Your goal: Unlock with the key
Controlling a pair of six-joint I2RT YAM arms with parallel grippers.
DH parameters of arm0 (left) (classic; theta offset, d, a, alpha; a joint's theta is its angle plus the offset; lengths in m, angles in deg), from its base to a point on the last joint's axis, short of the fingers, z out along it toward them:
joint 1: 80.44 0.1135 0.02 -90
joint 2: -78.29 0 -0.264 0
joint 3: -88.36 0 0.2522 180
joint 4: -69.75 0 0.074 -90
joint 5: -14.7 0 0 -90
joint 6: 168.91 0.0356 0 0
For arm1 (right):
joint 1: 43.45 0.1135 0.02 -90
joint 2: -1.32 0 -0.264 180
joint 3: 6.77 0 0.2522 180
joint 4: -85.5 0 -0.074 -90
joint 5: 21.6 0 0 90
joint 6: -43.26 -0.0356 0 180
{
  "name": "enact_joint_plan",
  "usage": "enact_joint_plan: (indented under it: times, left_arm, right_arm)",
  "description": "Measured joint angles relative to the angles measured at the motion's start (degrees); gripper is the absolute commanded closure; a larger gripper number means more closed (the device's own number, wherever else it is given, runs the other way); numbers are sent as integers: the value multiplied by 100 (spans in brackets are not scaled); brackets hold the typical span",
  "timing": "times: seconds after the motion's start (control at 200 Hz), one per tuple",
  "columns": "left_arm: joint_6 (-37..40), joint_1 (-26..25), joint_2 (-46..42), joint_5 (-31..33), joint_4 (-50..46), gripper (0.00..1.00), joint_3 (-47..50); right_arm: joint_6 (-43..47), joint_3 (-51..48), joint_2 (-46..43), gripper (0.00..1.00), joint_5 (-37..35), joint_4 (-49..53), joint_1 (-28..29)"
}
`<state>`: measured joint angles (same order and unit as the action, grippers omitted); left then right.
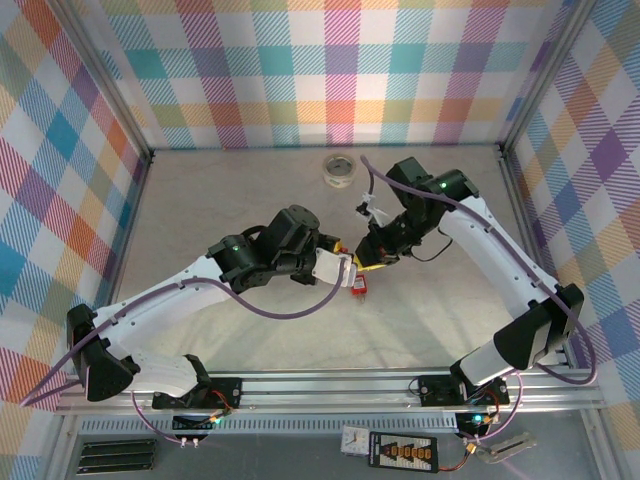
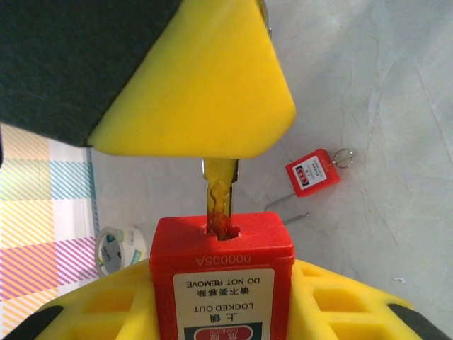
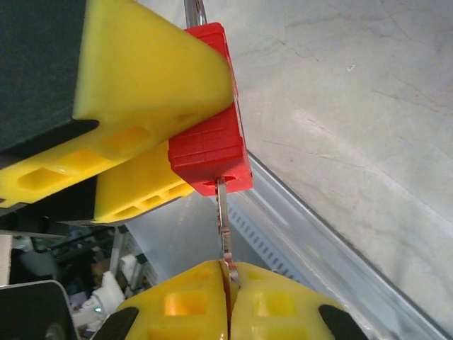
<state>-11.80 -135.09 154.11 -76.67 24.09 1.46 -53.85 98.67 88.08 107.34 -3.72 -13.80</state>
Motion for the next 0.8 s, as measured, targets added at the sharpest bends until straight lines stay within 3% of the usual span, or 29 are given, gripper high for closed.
enact_joint_plan:
  times: [0.3,0.8]
  left_arm:
    - [-328,61,0,-22,144,100,-15]
    - [-479,96,682,-625,-850,100,-944]
  right_arm:
    - [-240,-2,-9,100,348,-116,-234]
    - [876,-9,-284,100,-951,-39,149]
